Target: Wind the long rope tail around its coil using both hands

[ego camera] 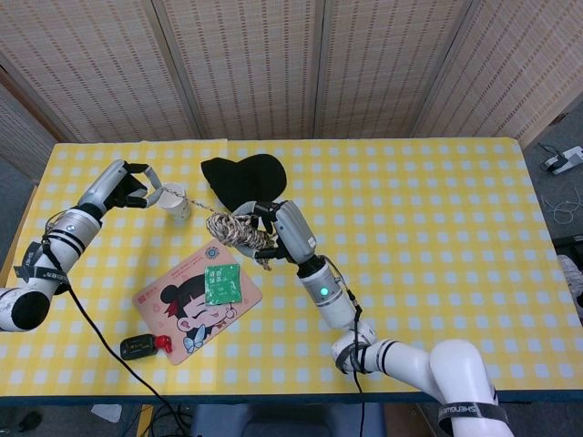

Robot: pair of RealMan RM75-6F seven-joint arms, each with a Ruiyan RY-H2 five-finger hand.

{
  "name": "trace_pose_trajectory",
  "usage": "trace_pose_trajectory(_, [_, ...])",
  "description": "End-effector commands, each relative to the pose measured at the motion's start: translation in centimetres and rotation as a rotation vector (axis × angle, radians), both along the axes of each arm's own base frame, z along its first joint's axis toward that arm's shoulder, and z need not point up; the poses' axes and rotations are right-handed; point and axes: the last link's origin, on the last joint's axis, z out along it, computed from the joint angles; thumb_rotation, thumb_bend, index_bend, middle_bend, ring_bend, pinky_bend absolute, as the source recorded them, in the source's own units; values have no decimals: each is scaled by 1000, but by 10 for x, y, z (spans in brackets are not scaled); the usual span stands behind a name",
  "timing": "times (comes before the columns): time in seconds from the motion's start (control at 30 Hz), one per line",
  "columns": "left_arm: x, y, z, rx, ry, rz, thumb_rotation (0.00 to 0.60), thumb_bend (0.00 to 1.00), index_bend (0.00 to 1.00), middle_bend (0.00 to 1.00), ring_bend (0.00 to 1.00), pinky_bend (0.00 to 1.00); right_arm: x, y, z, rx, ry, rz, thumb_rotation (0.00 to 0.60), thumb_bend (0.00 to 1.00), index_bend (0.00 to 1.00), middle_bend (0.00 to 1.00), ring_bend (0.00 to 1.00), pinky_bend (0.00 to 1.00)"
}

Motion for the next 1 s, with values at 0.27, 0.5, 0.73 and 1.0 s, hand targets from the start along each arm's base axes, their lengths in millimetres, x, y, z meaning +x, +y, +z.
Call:
trace_pose_trajectory(0.27, [-9,-14,-6,-86,88,-23,580,436,670,1000,991,991,-1,-4,4,-30,6,-60,600,783,893,724,624,764])
trace_pose_trajectory(0.5, [-12,-24,-7,-190,159,-38,552,434,550,956,908,906,-1,-8,12,-68,57,-82,600,801,893,724,624,764])
trace_pose_trajectory(0.73, [-21,-30,-2,-190,180,-48,540,397,262,634,541,734,-12,-10,30,-112,193,-78,600,809,893,724,624,764])
trace_pose_trajectory(1.0, [-43,-37,10,-26,211,-83,600,391,249,467,384,587,-36,-5,58,-154,303,-87,600,824,893,723,624,764])
